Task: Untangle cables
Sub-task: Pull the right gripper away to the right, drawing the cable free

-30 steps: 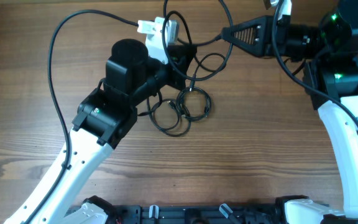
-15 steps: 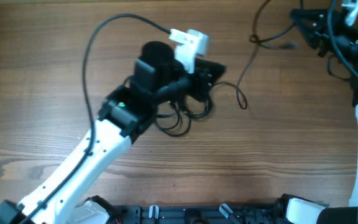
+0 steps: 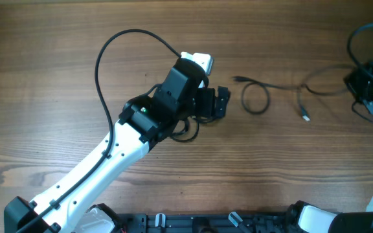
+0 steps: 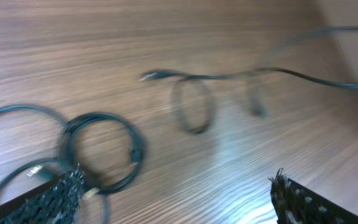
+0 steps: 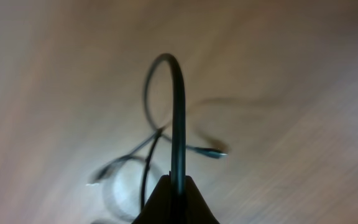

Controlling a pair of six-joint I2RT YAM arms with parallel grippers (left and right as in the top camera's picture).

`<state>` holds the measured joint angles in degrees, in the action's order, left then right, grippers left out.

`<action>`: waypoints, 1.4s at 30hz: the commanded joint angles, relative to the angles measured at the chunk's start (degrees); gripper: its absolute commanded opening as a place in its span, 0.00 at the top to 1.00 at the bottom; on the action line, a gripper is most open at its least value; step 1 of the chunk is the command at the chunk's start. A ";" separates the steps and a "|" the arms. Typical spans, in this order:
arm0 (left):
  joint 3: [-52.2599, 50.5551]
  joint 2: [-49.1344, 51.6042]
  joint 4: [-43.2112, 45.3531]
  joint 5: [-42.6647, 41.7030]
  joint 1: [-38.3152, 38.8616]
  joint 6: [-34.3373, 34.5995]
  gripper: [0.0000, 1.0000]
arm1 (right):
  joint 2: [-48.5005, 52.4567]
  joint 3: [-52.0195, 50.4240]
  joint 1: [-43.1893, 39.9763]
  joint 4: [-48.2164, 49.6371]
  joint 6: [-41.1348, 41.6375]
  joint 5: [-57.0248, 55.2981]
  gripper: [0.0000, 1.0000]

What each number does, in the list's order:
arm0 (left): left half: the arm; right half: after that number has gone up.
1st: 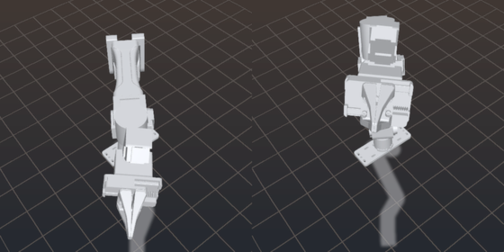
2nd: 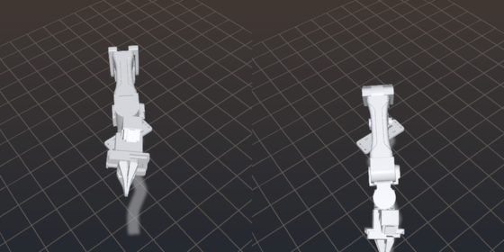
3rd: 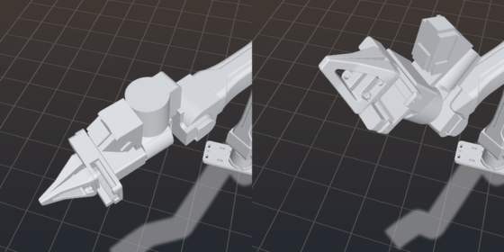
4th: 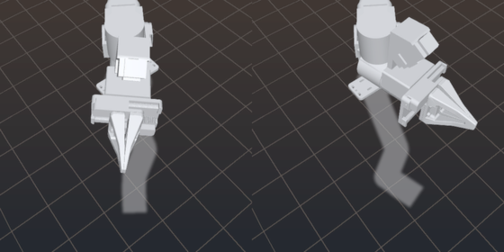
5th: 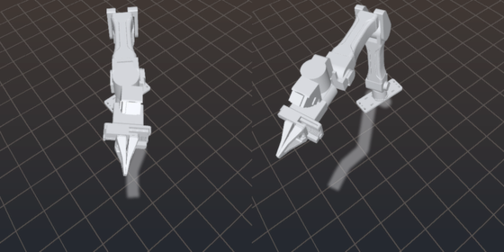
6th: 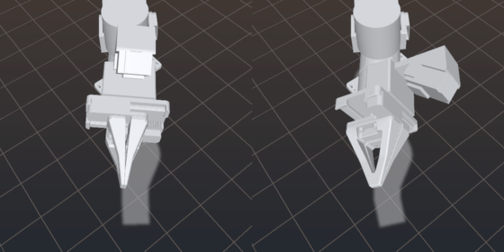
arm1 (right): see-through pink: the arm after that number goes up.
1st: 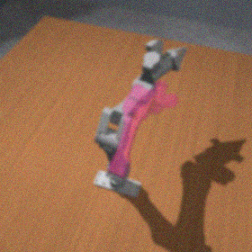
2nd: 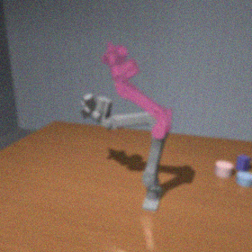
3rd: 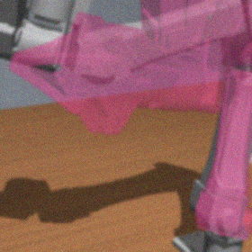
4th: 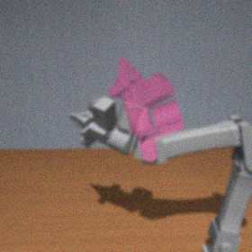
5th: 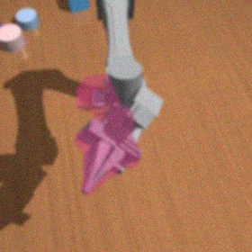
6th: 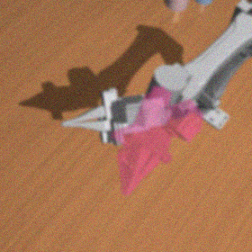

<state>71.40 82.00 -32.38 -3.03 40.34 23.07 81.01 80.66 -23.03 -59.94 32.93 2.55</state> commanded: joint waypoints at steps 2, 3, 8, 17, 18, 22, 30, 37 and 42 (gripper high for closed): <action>0.07 0.31 -3.32 5.70 -0.11 -0.09 0.00 | 1.11 -0.52 -0.09 -1.09 3.52 -23.10 0.83; 0.07 0.31 -3.61 5.70 -0.11 -0.07 0.00 | 1.75 -0.52 -0.09 -1.46 3.48 -21.84 0.81; 0.07 0.31 -4.83 5.70 -0.11 -0.07 0.00 | 6.05 -0.52 -0.07 -4.11 -0.98 -7.72 0.22; 0.07 0.33 -4.74 5.70 -0.11 -0.07 0.00 | 15.10 -0.55 5.07 -10.51 -13.35 9.20 0.04; 0.07 0.33 -4.76 5.70 -0.11 -0.07 0.00 | 16.20 -0.55 6.49 -9.29 -13.11 5.29 0.00; 0.07 0.33 -4.76 5.70 -0.11 -0.07 0.00 | 19.87 -0.55 7.28 -6.64 0.15 -9.55 0.00; 0.07 1.03 -4.79 5.68 -0.11 -0.07 0.00 | 25.24 -0.55 7.76 -5.14 3.63 -10.47 0.00; 0.07 1.40 -4.74 5.66 -0.11 -0.07 0.01 | 31.08 -0.55 7.50 -4.17 6.12 -17.99 0.00; 0.07 1.40 -4.72 5.66 -0.11 -0.09 0.00 | 31.41 -0.52 6.97 -4.13 0.87 -16.24 0.00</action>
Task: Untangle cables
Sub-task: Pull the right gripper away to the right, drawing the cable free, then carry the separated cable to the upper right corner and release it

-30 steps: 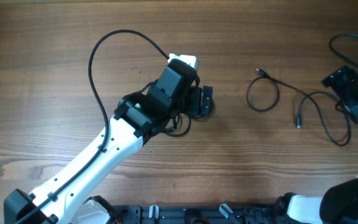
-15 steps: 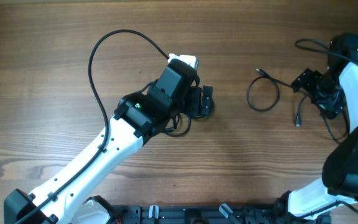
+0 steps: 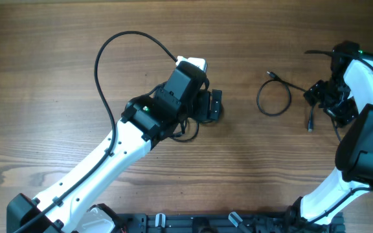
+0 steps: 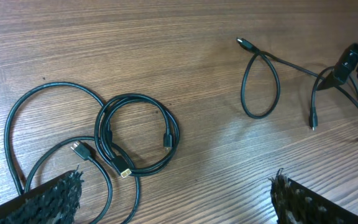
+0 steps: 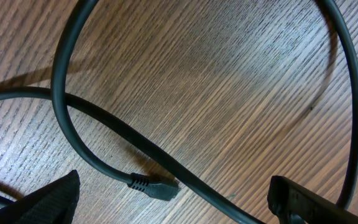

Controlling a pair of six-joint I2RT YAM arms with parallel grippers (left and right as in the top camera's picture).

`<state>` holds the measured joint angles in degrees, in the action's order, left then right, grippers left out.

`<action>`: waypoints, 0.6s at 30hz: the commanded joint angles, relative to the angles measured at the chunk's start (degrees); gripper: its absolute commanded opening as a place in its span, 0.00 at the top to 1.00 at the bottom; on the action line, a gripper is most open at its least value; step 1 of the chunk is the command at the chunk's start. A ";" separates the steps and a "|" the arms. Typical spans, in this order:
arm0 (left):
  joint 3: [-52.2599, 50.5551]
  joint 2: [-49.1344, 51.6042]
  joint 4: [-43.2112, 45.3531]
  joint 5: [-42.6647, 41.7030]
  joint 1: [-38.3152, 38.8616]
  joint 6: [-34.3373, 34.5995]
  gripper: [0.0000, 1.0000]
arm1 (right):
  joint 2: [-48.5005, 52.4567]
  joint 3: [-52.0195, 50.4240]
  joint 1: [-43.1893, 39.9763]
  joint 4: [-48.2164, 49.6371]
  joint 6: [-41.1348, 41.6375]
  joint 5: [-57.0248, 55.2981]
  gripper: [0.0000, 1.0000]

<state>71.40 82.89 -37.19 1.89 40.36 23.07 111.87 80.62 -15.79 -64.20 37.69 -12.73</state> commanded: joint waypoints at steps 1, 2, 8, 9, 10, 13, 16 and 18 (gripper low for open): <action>0.07 0.50 0.09 0.74 -0.13 -0.07 0.00 | 0.55 -0.48 -0.31 0.09 -7.96 -0.70 0.00; 0.07 0.50 0.09 0.74 -0.13 -0.07 0.00 | 0.55 -0.48 -0.31 -0.15 -13.92 2.01 0.01; 0.07 0.50 0.04 0.74 -0.11 -0.07 0.00 | 0.61 -0.48 -0.28 -4.24 -17.11 9.51 0.61; 0.07 0.50 0.02 0.74 -0.13 -0.07 0.00 | 0.61 -0.48 -0.28 -4.24 -17.20 10.47 0.78; 0.07 0.50 0.04 0.74 -0.11 -0.07 0.00 | 0.61 -0.48 -0.31 -4.04 -18.47 12.59 0.96; 0.07 0.50 0.02 0.74 -0.11 -0.09 0.00 | 0.50 1.64 -0.37 -4.07 -22.97 19.52 0.96; 0.07 0.50 0.04 0.74 -0.11 -0.07 0.00 | -0.50 13.60 -0.37 -10.47 -25.62 27.28 0.96; 0.07 0.50 0.04 0.74 -0.11 -0.07 0.00 | -0.94 26.21 -0.37 -15.23 -25.62 31.56 0.96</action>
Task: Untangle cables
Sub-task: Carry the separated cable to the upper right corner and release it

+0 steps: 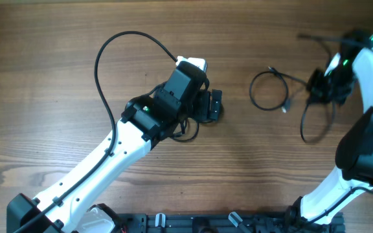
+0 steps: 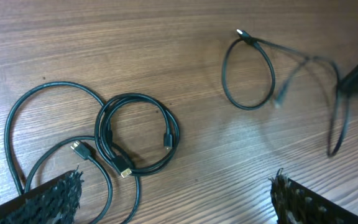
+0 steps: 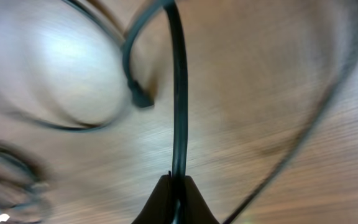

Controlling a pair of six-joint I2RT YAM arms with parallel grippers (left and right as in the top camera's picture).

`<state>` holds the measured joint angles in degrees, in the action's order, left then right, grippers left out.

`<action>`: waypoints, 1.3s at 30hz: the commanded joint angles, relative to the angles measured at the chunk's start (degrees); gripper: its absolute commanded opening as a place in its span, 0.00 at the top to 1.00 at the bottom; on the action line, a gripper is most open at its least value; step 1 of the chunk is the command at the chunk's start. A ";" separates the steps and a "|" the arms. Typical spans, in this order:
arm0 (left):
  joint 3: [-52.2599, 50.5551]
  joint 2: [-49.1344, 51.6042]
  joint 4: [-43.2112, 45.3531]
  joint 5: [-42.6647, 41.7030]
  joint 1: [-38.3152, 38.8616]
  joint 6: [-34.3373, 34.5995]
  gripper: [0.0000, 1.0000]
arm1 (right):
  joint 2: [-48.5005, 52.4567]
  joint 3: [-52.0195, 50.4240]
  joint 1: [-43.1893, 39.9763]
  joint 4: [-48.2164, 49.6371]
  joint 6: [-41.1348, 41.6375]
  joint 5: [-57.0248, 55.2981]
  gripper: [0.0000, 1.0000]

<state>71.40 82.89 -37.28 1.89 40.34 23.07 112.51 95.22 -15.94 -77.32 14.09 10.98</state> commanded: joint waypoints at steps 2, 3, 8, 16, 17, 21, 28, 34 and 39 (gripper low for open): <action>0.07 0.50 0.13 0.74 -0.09 -0.07 0.00 | -1.64 27.58 -0.22 -4.11 -1.81 13.70 0.96; 0.07 0.50 0.13 0.74 -0.09 -0.07 0.00 | -1.64 33.09 -0.20 -4.00 -0.79 15.52 0.96; 0.07 0.50 0.13 0.74 -0.09 -0.07 0.00 | -1.86 52.43 -0.20 1.95 7.52 15.89 0.96; 0.07 0.50 0.13 0.74 -0.09 -0.07 0.00 | -1.33 42.93 -0.15 3.54 9.29 -0.63 0.96; 0.07 0.50 0.13 0.74 -0.09 -0.07 0.00 | -1.33 42.10 -0.15 3.13 11.93 -0.31 0.95; 0.07 0.50 0.17 0.74 -0.09 -0.07 0.00 | -1.38 42.12 -0.07 3.87 15.30 26.43 0.96; 0.07 0.50 0.15 0.74 -0.09 -0.07 0.00 | -1.38 42.12 1.05 16.61 15.91 51.91 0.96; 0.07 0.50 0.15 0.74 -0.11 -0.07 0.00 | 1.60 42.01 0.17 27.17 17.81 37.09 0.96; 0.07 0.50 0.11 0.74 -0.09 -0.07 0.00 | 14.01 42.01 -7.89 30.88 20.87 29.51 0.55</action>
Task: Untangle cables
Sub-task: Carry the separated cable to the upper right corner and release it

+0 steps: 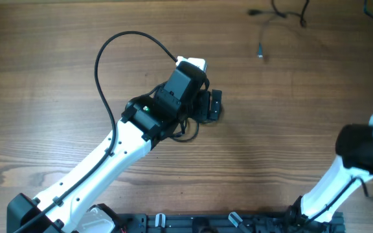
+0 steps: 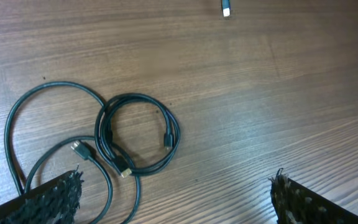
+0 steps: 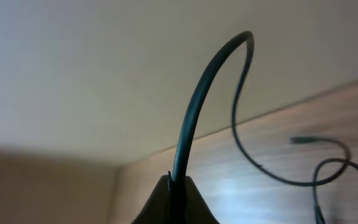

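In the left wrist view a tangle of black cables lies coiled on the wooden table, with a wider loop to its left. My left gripper hovers open over them, nothing between its fingers; from overhead it is at the table's middle. My right gripper is shut on a separate black cable, lifted high, the cable arching away to a plug. Overhead, that cable hangs at the top edge with one connector dangling; the right gripper itself is out of that view.
The right arm runs up the right edge of the overhead view. The left arm's own black lead loops over the table's left part. A black rail lines the front edge.
My right gripper, still shut on its cable, has gone up and to the far edge, out of the overhead view. The cable's loop has left the table and now dangles. The left arm is unmoved.
The right gripper first held the cable at the far right, its loop lying right of the left gripper. Then it stood open over the cable on the table. Then it was shut on it again, and now holds it lifted away from the coiled tangle.
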Controlling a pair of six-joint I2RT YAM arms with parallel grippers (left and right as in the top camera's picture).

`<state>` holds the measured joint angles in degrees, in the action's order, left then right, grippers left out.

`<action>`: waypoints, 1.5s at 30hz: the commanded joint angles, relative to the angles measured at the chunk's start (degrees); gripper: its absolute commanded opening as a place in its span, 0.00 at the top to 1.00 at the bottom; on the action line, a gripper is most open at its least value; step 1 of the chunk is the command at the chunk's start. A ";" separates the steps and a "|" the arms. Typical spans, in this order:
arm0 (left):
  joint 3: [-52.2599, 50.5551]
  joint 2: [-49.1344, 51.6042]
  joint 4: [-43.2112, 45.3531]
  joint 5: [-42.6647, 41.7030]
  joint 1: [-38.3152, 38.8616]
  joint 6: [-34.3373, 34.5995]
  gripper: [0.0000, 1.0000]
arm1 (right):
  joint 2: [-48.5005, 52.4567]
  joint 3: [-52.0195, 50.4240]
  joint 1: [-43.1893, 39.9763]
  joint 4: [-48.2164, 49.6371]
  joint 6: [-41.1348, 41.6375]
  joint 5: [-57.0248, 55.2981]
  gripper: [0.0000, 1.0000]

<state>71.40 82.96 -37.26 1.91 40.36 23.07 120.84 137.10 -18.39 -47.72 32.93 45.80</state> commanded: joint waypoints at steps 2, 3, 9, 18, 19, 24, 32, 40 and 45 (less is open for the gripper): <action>0.07 0.44 -0.48 0.70 -0.11 -0.07 0.00 | 7.02 0.13 -10.05 -1.49 3.89 -5.38 0.00; 0.04 0.44 -1.09 0.72 -0.11 -0.07 0.00 | 6.80 0.13 -11.72 -3.96 2.47 -6.56 0.00; 0.04 0.46 -1.40 0.68 -0.11 -0.07 0.00 | 5.49 0.15 -13.09 -19.37 -4.46 -22.71 0.00; 0.04 0.46 -0.87 0.52 -0.11 -0.07 0.00 | 5.92 -1.20 -11.72 -35.82 -21.20 -31.01 0.00; 0.04 0.46 -0.90 0.52 -0.11 -0.07 0.00 | 6.16 -2.49 -10.75 -35.10 -22.64 -30.93 0.00; 0.04 0.48 -0.92 0.52 -0.11 -0.07 0.00 | 6.36 -12.85 -6.80 -24.09 -23.74 -37.22 0.01; 0.04 0.48 -0.96 0.55 -0.11 -0.07 0.00 | 6.29 -22.12 -7.82 -5.84 -20.35 -47.21 0.96; 0.04 0.48 -1.62 0.52 -0.11 -0.07 0.00 | 3.32 -1.25 -7.93 10.21 -8.70 -36.89 0.93; 0.04 0.48 -1.40 0.52 -0.11 -0.07 0.00 | 5.62 -3.39 -7.93 7.48 -4.42 -41.68 0.00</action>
<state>71.40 83.00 -38.83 1.89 40.36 23.07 124.16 135.06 -26.39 -37.36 25.34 6.50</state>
